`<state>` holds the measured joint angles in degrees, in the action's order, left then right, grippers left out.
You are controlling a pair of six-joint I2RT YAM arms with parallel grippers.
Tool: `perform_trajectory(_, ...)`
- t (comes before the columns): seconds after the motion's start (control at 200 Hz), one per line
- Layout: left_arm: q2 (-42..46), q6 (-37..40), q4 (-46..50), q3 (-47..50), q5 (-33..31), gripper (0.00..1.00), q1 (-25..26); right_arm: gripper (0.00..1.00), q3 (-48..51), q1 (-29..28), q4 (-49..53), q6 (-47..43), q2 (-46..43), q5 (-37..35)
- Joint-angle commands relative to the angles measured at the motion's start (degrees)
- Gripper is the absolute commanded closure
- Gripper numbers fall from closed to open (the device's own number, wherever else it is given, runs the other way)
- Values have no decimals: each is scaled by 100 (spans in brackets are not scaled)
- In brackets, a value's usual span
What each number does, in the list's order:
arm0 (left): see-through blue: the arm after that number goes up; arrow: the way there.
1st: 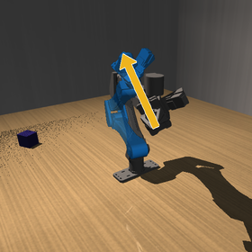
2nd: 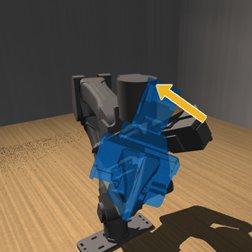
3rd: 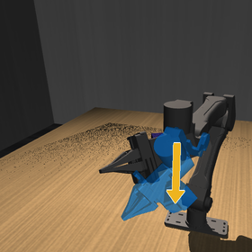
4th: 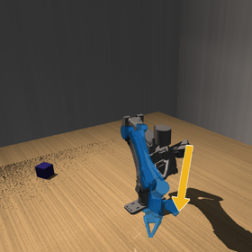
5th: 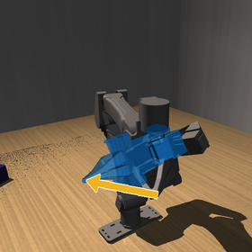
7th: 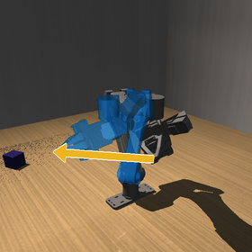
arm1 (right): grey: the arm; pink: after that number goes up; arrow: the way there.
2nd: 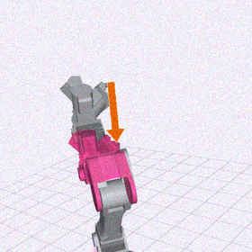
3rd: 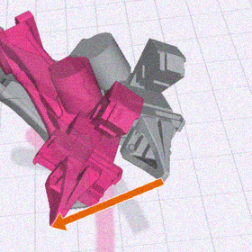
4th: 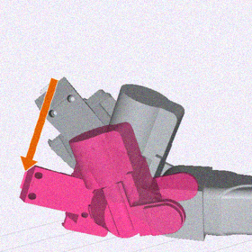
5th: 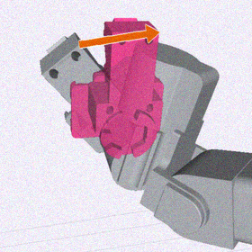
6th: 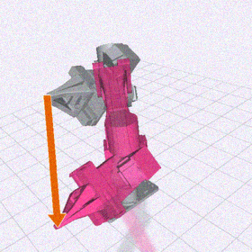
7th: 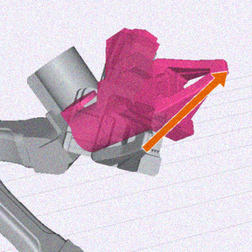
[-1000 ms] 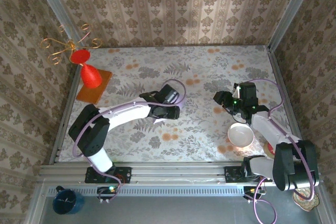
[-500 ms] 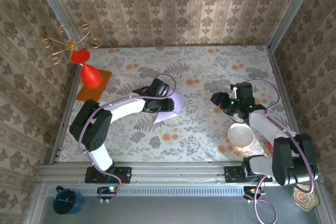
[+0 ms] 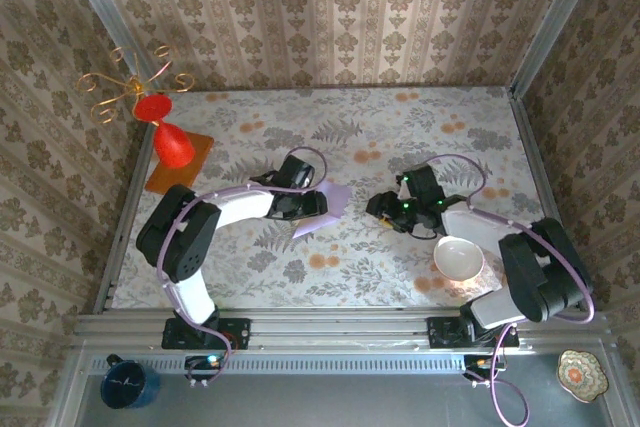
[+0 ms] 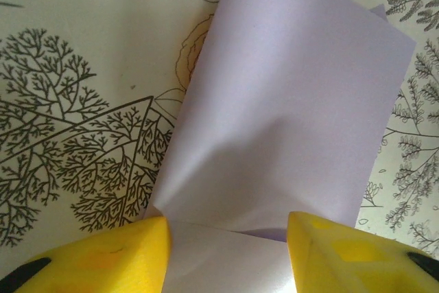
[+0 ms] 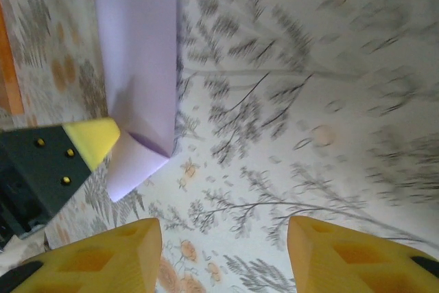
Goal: Fold a paper plane with a square sheet of paper (pick it up from the middle)
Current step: Fold the wing for the fifth time at the center of the table.
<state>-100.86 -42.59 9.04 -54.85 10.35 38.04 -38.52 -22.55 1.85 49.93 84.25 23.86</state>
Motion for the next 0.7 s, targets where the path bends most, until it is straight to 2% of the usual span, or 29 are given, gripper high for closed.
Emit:
perform_trajectory(0.0, -67, -435, -102, 389, 312, 49, -109, 48, -279, -381, -196, 532, 348, -215)
perform_trajectory(0.125, -6, -718, -414, 662, 550, 50, -256, 48, -507, -739, -463, 873, 733, -267)
perform_trajectory(0.35, 49, -870, -430, 792, 605, 55, -363, 51, -930, -1165, -632, 1282, 1373, -404)
perform_trajectory(0.695, 31, -892, -407, 871, 609, 63, -437, 60, -1166, -1252, -741, 1486, 1826, -571)
